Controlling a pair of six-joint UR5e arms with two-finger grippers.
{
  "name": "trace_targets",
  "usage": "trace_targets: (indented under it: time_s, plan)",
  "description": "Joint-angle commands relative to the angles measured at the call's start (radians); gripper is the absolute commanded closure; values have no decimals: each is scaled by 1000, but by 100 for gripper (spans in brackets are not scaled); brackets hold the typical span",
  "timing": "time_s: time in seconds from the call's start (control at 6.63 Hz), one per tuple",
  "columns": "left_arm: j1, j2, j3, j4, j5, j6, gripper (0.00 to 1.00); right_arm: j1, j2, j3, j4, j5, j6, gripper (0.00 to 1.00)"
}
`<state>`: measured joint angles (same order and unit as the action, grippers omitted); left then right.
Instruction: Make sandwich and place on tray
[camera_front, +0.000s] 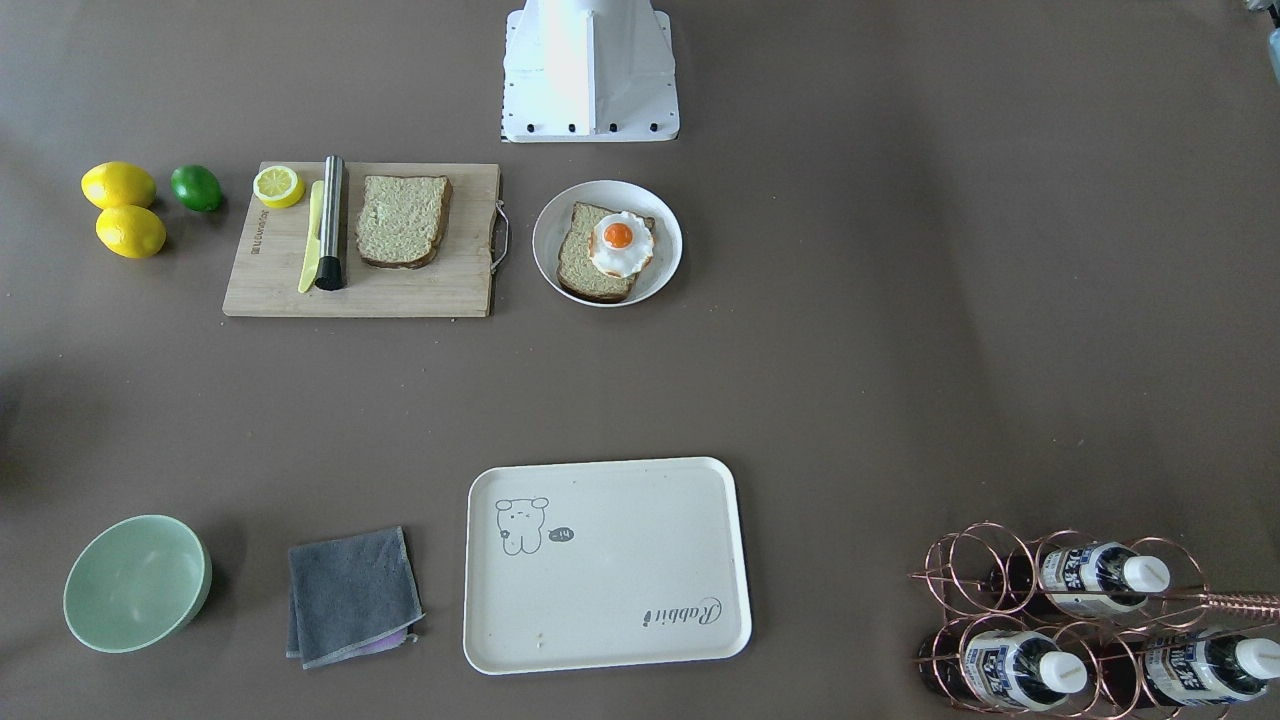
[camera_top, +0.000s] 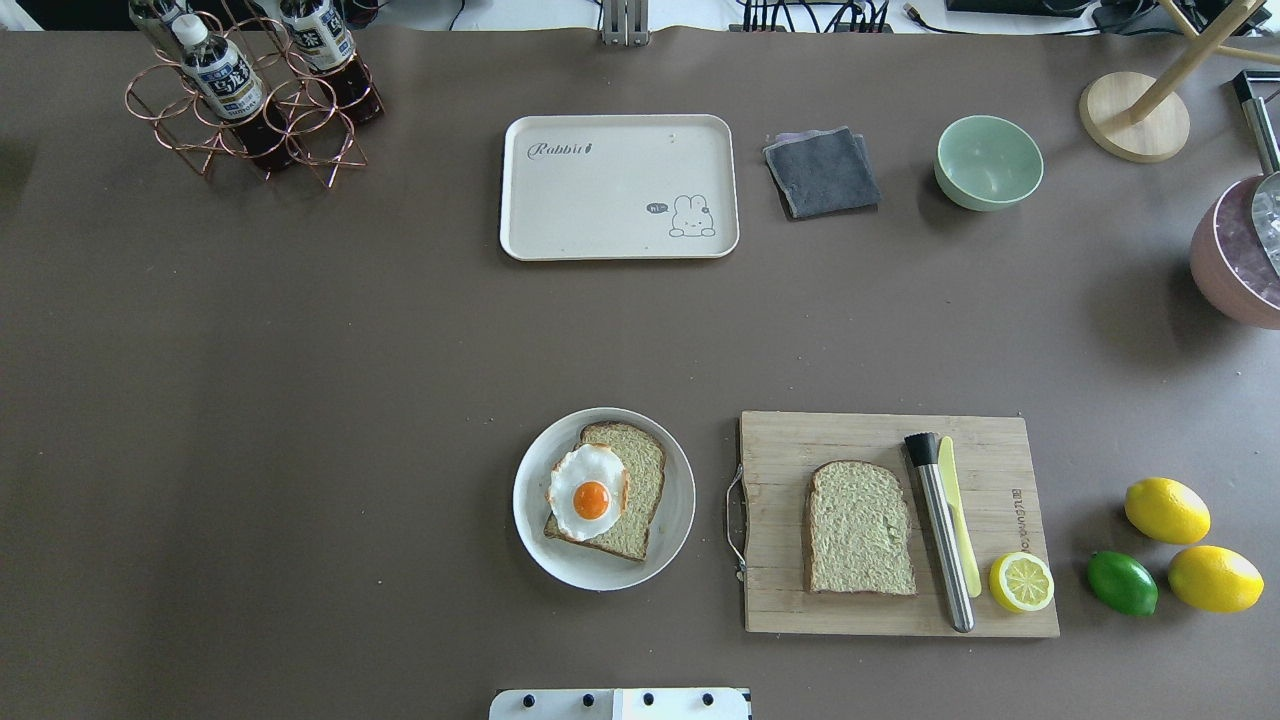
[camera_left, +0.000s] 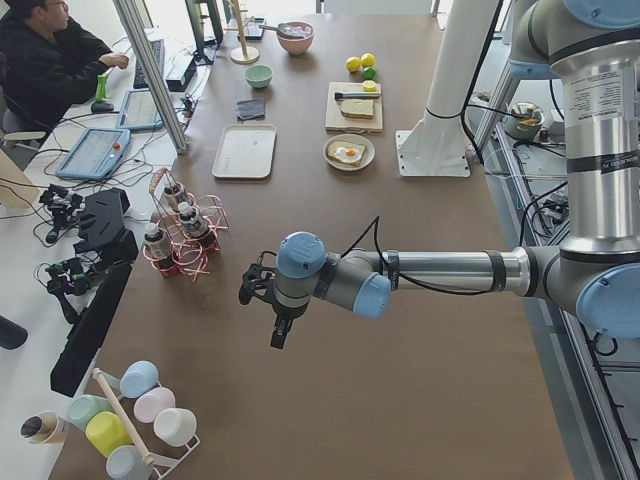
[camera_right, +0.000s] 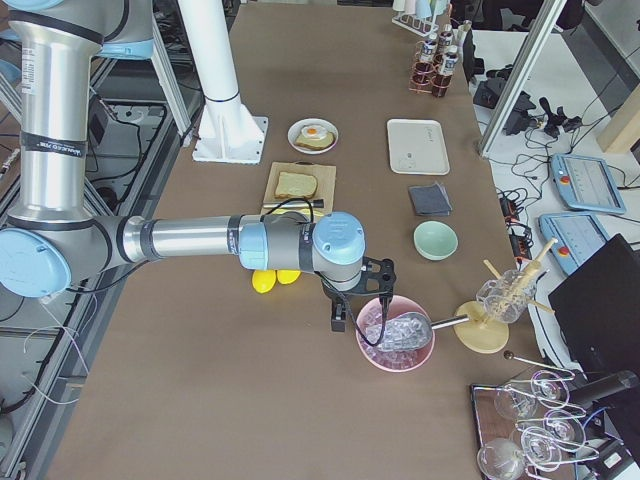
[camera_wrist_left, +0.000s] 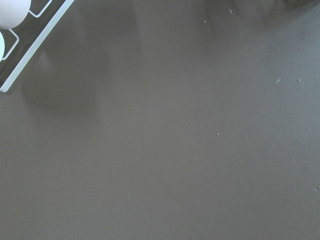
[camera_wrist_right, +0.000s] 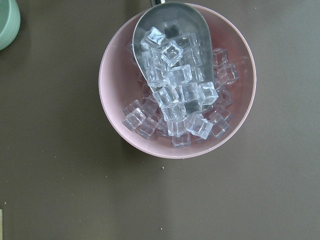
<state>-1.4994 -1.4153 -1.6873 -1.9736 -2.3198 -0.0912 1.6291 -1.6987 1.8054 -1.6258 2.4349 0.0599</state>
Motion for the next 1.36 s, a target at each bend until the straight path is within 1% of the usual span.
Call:
trace_targets:
  time_s: [0.0,0.15,0.3,0.45,0.6,0.75,0.9,1.21]
  plan:
    - [1,-2,-2,-27,31,-2,2,0,-7,-7,76,3,6,0]
    - [1,-2,-12,-28,33,-2,2,0,-9,-5,110,13,9,0]
    - [-1,-1,-38,-30,33,-2,2,0,-9,-6,182,16,14,0]
    - [1,-4,-44,-81,33,-5,2,0,-9,-11,270,22,17,0]
    - [-1,-4,-41,-150,49,-7,2,0,-7,-15,321,74,17,0]
    - [1,-10,-46,-198,95,-25,2,0,-6,-9,367,88,17,0]
    - [16,-25,-46,-279,99,-191,2,0,-1,-9,407,110,52,0]
    - [115,-40,-49,-474,68,-510,2,-1,5,-6,505,243,276,0]
